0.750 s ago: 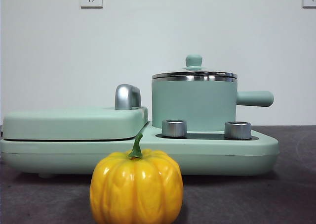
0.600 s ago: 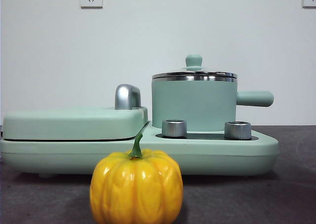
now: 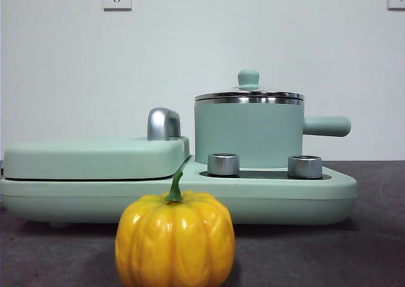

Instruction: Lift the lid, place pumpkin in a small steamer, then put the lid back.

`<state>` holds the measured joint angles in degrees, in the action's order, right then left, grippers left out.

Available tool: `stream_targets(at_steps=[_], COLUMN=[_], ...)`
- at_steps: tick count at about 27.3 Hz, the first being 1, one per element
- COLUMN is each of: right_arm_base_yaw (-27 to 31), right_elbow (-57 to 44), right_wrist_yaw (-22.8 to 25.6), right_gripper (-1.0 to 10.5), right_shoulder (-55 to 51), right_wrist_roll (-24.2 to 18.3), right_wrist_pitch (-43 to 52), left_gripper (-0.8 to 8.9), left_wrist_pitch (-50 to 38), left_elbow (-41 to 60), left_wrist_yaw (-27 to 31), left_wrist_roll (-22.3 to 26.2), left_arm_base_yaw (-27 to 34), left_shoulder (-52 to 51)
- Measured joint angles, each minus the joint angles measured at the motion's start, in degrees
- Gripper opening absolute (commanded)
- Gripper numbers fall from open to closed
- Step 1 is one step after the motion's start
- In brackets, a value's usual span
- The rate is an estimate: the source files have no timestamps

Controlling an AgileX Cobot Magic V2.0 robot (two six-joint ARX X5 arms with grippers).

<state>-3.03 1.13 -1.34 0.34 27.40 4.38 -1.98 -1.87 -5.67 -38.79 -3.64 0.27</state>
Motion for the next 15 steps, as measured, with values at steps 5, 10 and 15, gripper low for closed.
stream_targets(at_steps=[5, 10, 15], right_arm_base_yaw=[-0.02, -0.07, -0.07], right_elbow=[3.67, 10.16, 19.12], right_wrist_yaw=[-4.59, -4.68, -6.1], right_gripper=[0.1, 0.1, 0.1], right_shoulder=[0.04, 0.13, 3.56], right_wrist_roll=[5.97, 6.73, 6.1], right_wrist_pitch=[-1.38, -2.14, -10.6], left_gripper=[0.1, 0.1, 0.1], left_wrist_pitch=[0.46, 4.46, 6.62], left_elbow=[-1.01, -7.58, -14.82], left_wrist_yaw=[0.0, -0.07, -3.43], left_wrist_roll=[-6.8, -7.74, -3.93], left_arm_base_yaw=[0.0, 0.0, 0.0], left_shoulder=[0.02, 1.66, 6.67])
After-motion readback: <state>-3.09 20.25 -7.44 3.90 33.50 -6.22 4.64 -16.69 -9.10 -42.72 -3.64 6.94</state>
